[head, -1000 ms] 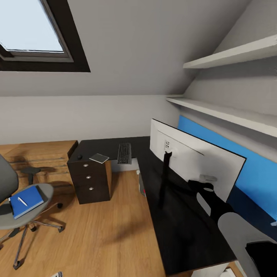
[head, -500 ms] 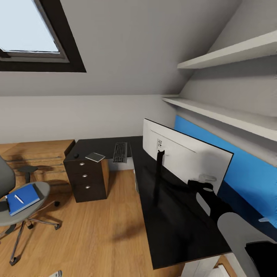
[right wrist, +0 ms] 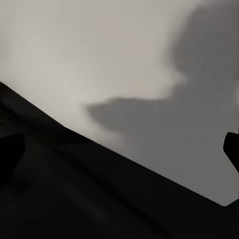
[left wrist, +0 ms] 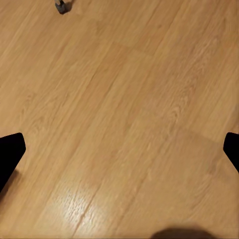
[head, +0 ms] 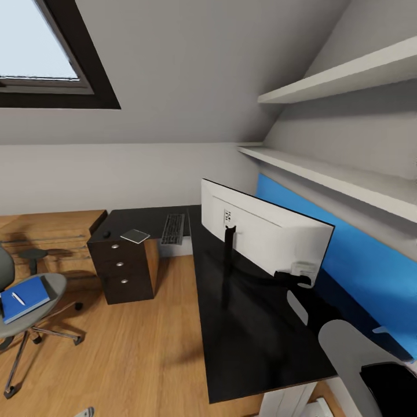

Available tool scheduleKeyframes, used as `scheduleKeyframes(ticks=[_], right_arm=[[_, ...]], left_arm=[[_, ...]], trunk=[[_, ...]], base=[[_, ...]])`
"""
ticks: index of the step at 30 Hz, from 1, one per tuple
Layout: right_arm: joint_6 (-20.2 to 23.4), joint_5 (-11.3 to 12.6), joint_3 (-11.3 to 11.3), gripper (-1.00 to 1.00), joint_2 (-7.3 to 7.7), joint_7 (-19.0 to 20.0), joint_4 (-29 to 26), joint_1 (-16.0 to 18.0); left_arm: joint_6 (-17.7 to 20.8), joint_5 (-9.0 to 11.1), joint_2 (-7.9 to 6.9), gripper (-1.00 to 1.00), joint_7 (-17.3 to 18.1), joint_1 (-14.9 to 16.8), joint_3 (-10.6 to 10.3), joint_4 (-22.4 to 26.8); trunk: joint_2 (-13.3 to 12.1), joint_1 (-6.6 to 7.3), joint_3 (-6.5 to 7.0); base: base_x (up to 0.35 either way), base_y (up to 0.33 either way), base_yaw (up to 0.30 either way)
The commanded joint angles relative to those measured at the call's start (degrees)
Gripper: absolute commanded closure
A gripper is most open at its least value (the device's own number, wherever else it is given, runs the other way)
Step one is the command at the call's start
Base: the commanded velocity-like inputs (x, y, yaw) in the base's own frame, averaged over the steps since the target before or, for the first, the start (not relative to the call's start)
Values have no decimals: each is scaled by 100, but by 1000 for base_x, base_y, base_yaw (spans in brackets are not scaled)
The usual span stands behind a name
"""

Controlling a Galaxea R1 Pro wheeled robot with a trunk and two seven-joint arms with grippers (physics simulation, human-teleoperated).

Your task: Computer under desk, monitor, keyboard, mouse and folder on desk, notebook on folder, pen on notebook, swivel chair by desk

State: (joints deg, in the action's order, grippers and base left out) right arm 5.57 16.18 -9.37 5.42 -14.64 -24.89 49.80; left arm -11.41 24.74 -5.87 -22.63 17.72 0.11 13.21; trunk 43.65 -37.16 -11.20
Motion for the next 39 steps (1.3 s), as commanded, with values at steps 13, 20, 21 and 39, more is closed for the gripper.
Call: scheduleKeyframes(ticks=[13, 20, 21, 39], right_arm=[[61, 24, -54, -100, -179, -78, -9, 1], [25, 28, -61, -100, -396, -73, -44, 1], [25, 24, -60, -100, -430, -77, -45, 2], [15, -11, -57, -100, -747, -100, -44, -2]], left_arm=[[1, 23, 21, -100, -5, 3, -2, -1], [23, 15, 35, -100, -12, 3, -11, -3], [23, 15, 36, -100, -12, 3, -11, -3], [60, 13, 116, -100, -13, 3, -299, -12]], trunk=[[7, -1, -9], [7, -1, -9], [7, -1, -9], [7, -1, -9]], base=[[-245, -5, 0], [-330, -47, 0], [-326, -110, 0], [-161, -138, 120]])
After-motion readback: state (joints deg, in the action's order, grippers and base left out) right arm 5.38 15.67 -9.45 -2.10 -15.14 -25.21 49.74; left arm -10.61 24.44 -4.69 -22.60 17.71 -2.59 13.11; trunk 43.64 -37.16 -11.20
